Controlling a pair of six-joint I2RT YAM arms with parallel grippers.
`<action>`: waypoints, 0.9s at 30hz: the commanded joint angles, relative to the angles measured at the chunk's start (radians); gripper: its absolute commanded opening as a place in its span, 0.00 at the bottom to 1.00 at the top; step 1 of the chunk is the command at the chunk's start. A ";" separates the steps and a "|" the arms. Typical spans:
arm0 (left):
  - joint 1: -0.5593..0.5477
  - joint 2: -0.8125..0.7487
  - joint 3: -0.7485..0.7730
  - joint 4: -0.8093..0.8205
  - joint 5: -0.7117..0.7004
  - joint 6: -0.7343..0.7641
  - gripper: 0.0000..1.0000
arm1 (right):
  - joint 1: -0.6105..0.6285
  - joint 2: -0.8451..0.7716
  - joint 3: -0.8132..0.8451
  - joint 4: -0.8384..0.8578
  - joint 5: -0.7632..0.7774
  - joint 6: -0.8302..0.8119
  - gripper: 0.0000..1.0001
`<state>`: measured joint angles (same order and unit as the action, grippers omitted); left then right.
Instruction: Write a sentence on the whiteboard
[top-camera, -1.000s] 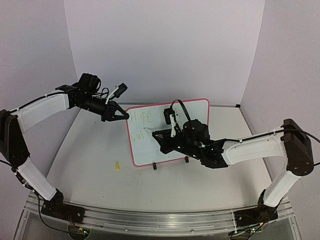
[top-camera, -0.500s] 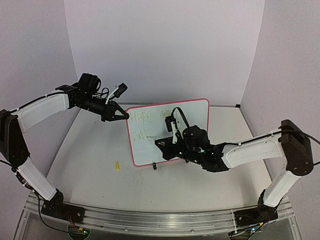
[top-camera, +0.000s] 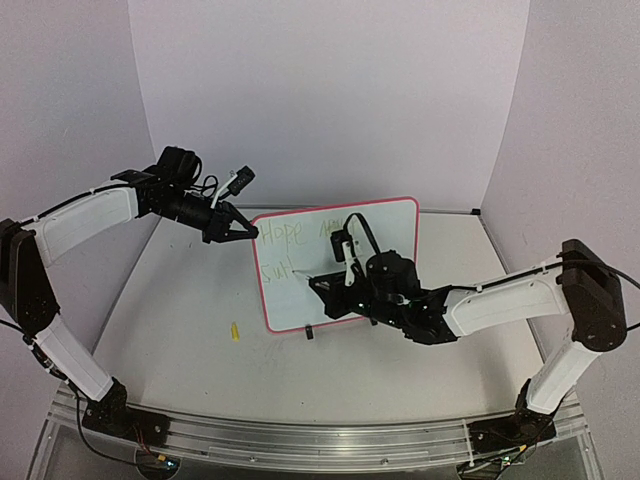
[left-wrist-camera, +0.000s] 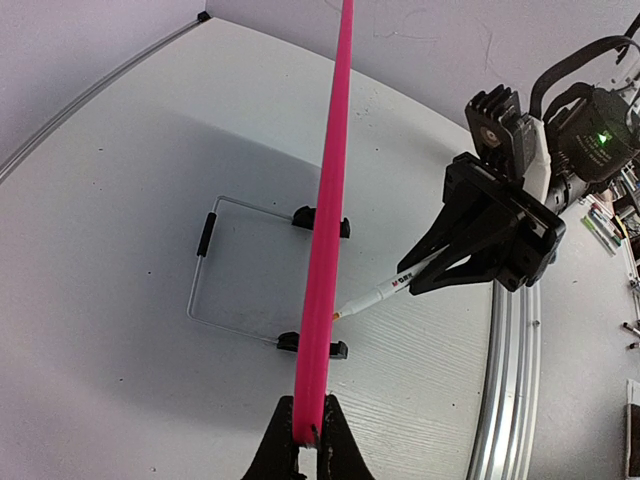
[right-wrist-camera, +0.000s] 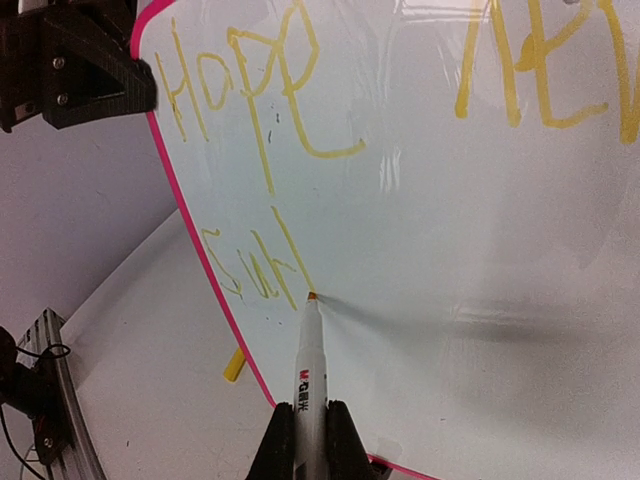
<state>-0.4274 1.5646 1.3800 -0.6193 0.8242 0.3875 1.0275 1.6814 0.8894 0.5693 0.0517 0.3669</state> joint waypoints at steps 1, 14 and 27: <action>-0.030 0.033 -0.012 -0.063 -0.045 0.020 0.00 | -0.005 -0.027 0.029 0.082 0.026 -0.019 0.00; -0.030 0.032 -0.012 -0.063 -0.043 0.019 0.00 | -0.005 -0.016 0.025 0.072 0.081 -0.013 0.00; -0.030 0.034 -0.012 -0.063 -0.042 0.019 0.00 | -0.006 -0.047 -0.010 0.053 0.141 -0.007 0.00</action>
<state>-0.4274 1.5646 1.3800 -0.6185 0.8230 0.3862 1.0332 1.6733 0.8890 0.6048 0.1025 0.3573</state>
